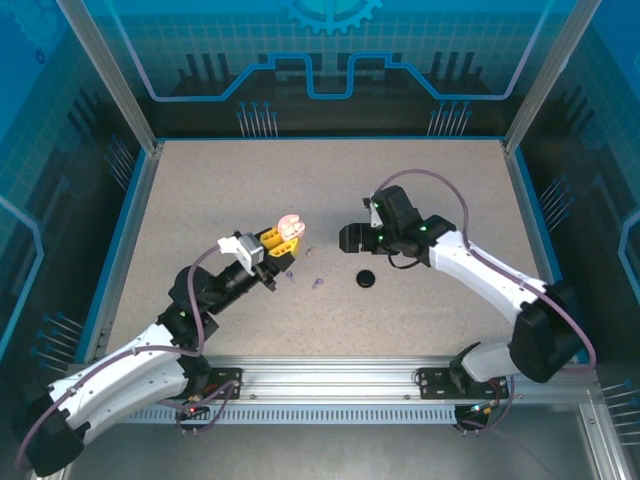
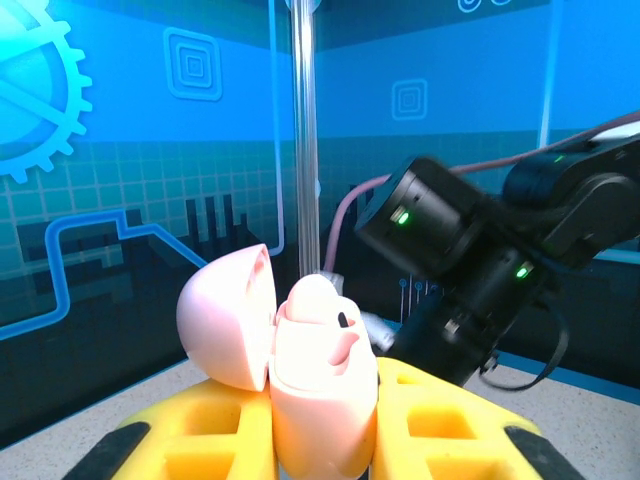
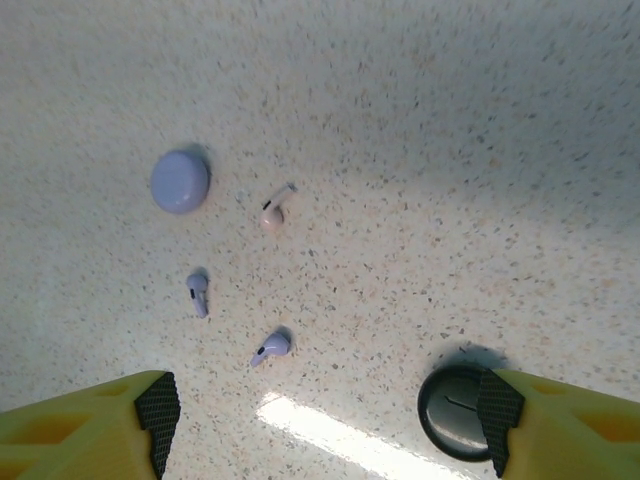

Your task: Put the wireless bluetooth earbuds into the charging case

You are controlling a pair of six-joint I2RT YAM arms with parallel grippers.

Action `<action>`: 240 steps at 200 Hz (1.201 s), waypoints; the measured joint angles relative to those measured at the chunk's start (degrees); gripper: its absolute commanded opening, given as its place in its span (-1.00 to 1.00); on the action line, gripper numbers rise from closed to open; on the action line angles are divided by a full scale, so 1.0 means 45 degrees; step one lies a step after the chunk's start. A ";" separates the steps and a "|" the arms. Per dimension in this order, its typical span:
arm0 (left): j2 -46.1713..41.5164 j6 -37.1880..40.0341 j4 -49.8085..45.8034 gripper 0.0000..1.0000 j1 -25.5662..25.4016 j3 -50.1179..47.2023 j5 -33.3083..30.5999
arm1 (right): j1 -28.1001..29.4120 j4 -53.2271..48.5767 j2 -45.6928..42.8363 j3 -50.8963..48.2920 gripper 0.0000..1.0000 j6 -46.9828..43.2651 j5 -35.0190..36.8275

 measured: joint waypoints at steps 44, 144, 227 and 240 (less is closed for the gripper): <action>-0.0398 -0.0296 -0.0636 -0.87 0.0000 0.0073 0.0000 | 0.0695 0.0155 0.2404 0.1486 0.62 -0.0015 -0.0078; -0.1214 -0.0578 -0.1982 -0.87 0.0000 0.0476 0.0000 | 0.2011 -0.0083 0.7655 0.5663 0.36 -0.0277 0.0219; -0.1302 -0.0622 -0.2263 -0.86 0.0000 0.0481 0.0000 | 0.2074 -0.1195 0.9384 0.7529 0.27 -0.1171 0.0986; -0.1302 -0.0622 -0.2263 -0.87 0.0000 0.0481 0.0000 | 0.2074 -0.1316 0.9583 0.7849 0.27 -0.1399 0.1005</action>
